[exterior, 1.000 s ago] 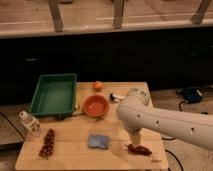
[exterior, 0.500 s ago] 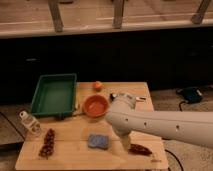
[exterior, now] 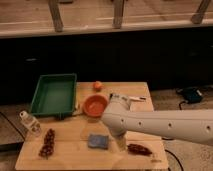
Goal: Wipe tray with sponge
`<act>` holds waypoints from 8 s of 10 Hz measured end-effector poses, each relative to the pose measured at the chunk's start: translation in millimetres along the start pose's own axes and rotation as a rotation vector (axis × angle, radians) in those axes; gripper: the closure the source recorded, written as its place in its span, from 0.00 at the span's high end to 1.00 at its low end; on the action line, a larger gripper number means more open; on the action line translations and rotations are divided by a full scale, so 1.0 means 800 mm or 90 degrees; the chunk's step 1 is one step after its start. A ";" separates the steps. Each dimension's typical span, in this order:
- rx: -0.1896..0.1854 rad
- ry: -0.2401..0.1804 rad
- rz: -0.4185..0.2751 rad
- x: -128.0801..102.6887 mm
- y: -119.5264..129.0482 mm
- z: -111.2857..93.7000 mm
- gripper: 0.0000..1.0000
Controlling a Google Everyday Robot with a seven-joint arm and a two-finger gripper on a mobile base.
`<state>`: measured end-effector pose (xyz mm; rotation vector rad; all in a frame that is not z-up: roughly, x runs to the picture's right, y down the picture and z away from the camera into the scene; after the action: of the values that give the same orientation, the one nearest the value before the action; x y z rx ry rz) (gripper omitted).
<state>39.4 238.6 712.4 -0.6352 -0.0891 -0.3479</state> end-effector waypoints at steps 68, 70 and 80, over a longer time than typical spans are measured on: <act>0.011 -0.123 -0.039 -0.096 -0.034 0.118 0.80; 0.006 -0.123 -0.041 -0.095 -0.034 0.121 0.70; -0.009 -0.117 -0.080 -0.090 -0.057 0.085 0.00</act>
<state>-42.4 266.2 779.3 -0.6757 -0.3041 -0.4115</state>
